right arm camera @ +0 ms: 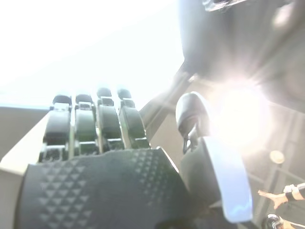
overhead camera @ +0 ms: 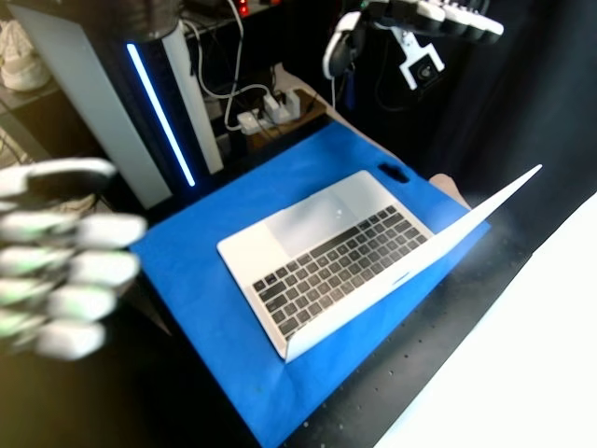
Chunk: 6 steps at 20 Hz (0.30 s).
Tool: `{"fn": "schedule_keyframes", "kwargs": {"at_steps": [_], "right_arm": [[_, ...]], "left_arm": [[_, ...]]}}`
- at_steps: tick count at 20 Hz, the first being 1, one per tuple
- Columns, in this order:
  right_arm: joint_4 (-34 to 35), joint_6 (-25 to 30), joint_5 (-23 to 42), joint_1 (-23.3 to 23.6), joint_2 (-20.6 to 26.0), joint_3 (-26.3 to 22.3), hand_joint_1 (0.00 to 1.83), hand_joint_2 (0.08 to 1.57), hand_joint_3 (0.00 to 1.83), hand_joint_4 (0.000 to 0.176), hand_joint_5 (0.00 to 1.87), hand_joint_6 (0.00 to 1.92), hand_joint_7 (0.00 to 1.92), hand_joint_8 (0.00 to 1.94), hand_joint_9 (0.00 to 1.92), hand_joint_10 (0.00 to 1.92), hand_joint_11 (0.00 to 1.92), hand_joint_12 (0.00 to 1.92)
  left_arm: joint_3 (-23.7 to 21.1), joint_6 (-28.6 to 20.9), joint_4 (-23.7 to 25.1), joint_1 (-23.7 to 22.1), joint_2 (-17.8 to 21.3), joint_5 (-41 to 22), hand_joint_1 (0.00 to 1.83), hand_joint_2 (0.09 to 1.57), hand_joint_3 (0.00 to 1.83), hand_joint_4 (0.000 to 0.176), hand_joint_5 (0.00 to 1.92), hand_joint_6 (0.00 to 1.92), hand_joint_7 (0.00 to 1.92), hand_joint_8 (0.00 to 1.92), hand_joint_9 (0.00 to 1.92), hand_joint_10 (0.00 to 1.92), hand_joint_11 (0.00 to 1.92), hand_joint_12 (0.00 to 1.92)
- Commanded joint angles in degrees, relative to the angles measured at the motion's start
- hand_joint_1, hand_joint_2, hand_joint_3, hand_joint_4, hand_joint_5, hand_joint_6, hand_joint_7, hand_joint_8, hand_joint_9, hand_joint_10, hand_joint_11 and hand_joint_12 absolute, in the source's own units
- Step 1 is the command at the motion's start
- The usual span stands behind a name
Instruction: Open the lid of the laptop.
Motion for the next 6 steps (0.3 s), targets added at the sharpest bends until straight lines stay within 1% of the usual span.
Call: {"fn": "schedule_keyframes", "kwargs": {"at_steps": [1, 2, 3, 4, 6], "right_arm": [[-0.2, 0.4, 7.6, 0.5, 0.2, -0.1, 0.00, 1.35, 0.00, 0.000, 0.09, 0.00, 0.04, 0.00, 0.00, 0.00, 0.00, 0.00], [-0.2, 0.4, 7.6, 0.5, 0.0, -0.1, 0.00, 1.33, 0.00, 0.000, 0.10, 0.01, 0.05, 0.00, 0.00, 0.00, 0.00, 0.00], [-0.2, 0.4, 7.6, 0.5, -0.3, -0.1, 0.00, 1.32, 0.00, 0.000, 0.09, 0.00, 0.03, 0.00, 0.00, 0.00, 0.00, 0.00], [-0.2, 0.4, 7.6, 0.5, -0.4, -0.1, 0.00, 1.33, 0.00, 0.000, 0.10, 0.01, 0.04, 0.00, 0.00, 0.00, 0.00, 0.00], [-0.1, 0.4, 7.6, 0.5, -0.4, -0.3, 0.00, 1.34, 0.00, 0.000, 0.10, 0.01, 0.04, 0.00, 0.00, 0.00, 0.00, 0.00]], "left_arm": [[-0.3, -0.2, 0.1, 0.6, 0.5, -10.4, 0.18, 1.25, 0.02, 0.000, 0.03, 0.00, 0.04, 0.00, 0.00, 0.00, 0.00, 0.00], [-0.9, -0.2, -0.6, 2.2, 0.9, -11.7, 0.25, 1.25, 0.01, 0.000, 0.01, 0.00, 0.01, 0.00, 0.00, 0.00, 0.00, 0.00], [-1.3, -0.2, -1.3, 3.6, 1.2, -12.7, 0.27, 1.24, 0.00, 0.000, 0.00, 0.00, 0.00, 0.00, 0.00, 0.00, 0.00, 0.00], [-1.6, -0.2, -2.0, 4.5, 1.5, -13.2, 0.34, 1.23, 0.00, 0.000, 0.00, 0.00, 0.00, 0.00, 0.00, 0.00, 0.00, 0.00], [-1.5, -0.2, -3.0, 4.8, 1.5, -12.7, 0.45, 1.15, 0.00, 0.000, 0.00, 0.00, 0.00, 0.00, 0.03, 0.01, 0.00, 0.00]]}}
